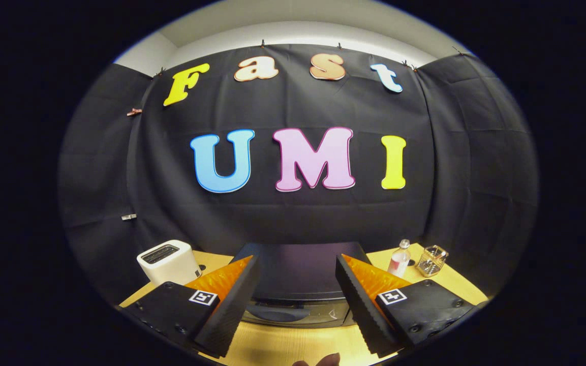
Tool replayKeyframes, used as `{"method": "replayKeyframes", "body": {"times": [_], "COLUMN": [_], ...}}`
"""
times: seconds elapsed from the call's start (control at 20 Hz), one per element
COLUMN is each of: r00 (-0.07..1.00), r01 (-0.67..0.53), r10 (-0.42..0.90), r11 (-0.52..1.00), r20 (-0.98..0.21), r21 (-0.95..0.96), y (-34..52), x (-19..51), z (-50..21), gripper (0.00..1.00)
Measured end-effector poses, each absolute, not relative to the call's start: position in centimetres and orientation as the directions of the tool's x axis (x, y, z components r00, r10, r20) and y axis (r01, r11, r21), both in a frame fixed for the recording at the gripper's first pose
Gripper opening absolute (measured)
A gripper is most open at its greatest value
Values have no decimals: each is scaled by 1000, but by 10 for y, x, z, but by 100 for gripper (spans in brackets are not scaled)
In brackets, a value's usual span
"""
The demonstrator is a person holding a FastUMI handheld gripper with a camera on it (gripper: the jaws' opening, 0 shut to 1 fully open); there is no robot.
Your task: Open the toaster oven, put the food inside, and close the toaster oven door.
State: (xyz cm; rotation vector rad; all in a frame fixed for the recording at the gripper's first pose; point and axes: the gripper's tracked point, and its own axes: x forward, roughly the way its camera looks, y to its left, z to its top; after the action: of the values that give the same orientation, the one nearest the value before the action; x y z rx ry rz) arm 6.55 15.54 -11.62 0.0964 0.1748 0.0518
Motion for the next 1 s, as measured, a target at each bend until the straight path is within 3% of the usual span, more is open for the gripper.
{"method": "replayKeyframes", "body": {"times": [0.65,1.0], "r00": [919,923], "r01": [-24,21], "r10": [47,-1], "r11": [998,999], "r20": [-392,-384], "r21": [62,48], "y": [190,186], "x": [93,95], "z": [-237,-244], "gripper": [99,100]}}
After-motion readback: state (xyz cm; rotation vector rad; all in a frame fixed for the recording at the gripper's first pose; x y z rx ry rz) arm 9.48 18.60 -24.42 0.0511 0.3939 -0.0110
